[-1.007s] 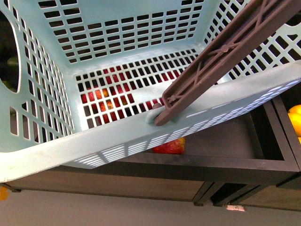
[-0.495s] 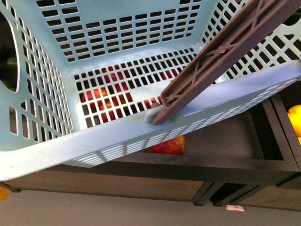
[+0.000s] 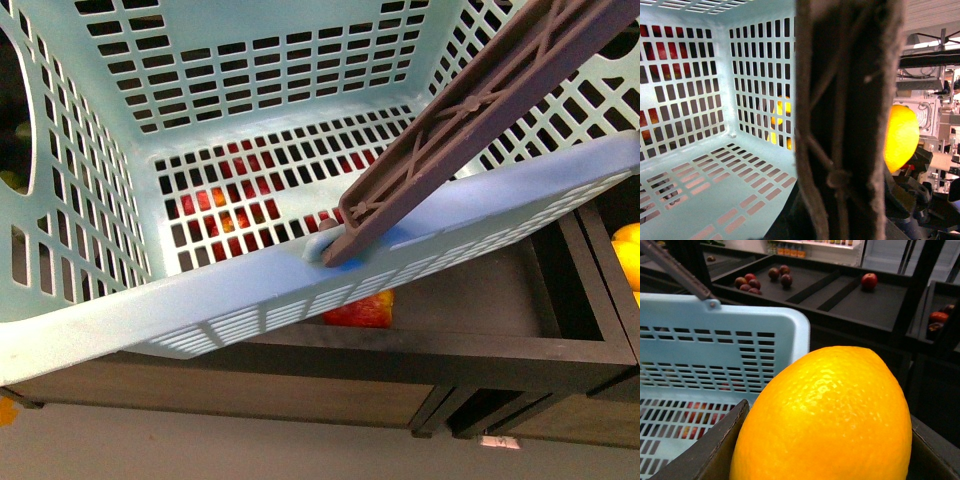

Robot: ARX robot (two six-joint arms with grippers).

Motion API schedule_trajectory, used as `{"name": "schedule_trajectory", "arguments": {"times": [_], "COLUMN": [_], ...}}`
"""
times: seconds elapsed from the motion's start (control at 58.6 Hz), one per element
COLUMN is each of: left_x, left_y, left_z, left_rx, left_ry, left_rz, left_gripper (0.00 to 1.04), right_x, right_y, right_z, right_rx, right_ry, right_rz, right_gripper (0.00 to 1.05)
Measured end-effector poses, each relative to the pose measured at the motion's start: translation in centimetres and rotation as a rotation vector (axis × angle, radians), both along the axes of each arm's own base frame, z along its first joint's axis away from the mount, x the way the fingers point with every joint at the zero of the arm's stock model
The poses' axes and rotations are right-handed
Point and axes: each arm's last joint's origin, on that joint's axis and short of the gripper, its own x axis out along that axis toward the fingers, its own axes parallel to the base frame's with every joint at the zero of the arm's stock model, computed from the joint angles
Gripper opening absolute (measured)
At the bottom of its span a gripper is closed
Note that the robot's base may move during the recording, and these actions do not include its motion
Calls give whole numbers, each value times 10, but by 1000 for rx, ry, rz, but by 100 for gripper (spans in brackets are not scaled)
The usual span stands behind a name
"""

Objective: Pick lemon and mango into basket

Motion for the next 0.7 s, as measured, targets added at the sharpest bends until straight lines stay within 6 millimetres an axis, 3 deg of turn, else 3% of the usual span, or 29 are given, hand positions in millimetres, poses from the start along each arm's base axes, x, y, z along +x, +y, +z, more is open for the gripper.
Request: {"name": "schedule_trajectory", "arguments": {"times": [0.154,0.307,0.358,0.461,0.7], "left_x": [0,0,0,0,0], "left_y": [0,0,0,0,0], "left_z": [0,0,0,0,0], "left_rx": [-1,0,0,-1,5], "left_ry": [1,0,0,0,-6], "left_rz": [0,0,0,-1,-1], "left_gripper": [5,5,5,5,5], "right_x": [12,25,26,29,17], "right_y": [33,46,49,47,19], "right_z": [-2,-5,-8,-7,8], "right_rx": [-16,-34,-45,-41,51], "right_ry": [5,24,29,4,-52], "right_rz": [16,-5,-18,-100,-278], "right_gripper": [71,71,80,98,96]}}
